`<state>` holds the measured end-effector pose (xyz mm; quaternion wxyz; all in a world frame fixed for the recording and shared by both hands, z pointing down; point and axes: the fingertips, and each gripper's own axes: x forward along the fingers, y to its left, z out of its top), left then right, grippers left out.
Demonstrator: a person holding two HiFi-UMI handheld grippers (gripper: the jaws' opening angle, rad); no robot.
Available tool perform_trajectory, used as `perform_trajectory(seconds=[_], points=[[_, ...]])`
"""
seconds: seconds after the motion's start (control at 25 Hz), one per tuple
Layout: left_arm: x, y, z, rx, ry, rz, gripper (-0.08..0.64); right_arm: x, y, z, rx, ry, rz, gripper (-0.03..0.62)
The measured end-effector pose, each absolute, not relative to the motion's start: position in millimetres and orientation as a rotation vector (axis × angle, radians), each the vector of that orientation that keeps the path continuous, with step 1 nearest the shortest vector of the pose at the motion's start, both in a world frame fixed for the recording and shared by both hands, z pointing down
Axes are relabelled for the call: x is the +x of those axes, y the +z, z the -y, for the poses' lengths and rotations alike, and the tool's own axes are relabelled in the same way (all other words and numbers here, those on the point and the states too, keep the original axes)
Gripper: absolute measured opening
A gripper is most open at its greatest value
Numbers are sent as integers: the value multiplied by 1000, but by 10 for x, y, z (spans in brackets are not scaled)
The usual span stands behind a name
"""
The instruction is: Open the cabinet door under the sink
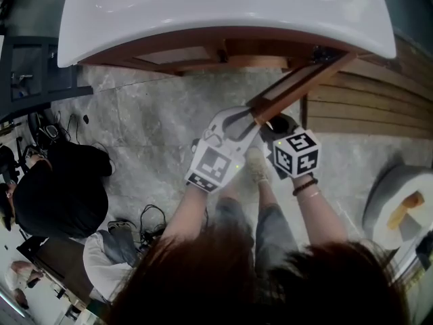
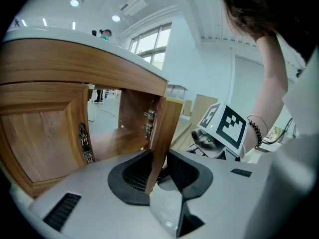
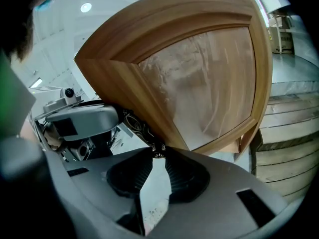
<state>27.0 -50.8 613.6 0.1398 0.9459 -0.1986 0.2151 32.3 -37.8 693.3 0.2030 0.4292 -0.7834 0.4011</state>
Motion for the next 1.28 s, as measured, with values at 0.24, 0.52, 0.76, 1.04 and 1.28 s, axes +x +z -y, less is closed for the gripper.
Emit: perform_trajectory(seconds=[0.24, 0.52, 0.76, 1.04, 1.28], points=[[379, 6126, 251, 2716, 640, 577, 104, 465, 6924, 132, 1177, 1113, 2203, 87], [589, 6132, -61, 2677, 639, 536, 104, 721, 6938, -159, 1191, 1137, 2196, 87], [783, 6132, -312, 2655, 661, 432, 104, 954, 6948, -394, 1245, 1212, 2176, 83], [1092, 6152, -572, 2653, 670, 307, 106, 1306, 6969, -604, 1275, 1210, 2160, 75], [1350, 6145, -738, 2672, 665, 230, 98, 1597, 6955, -757, 1343, 1248, 2141, 69]])
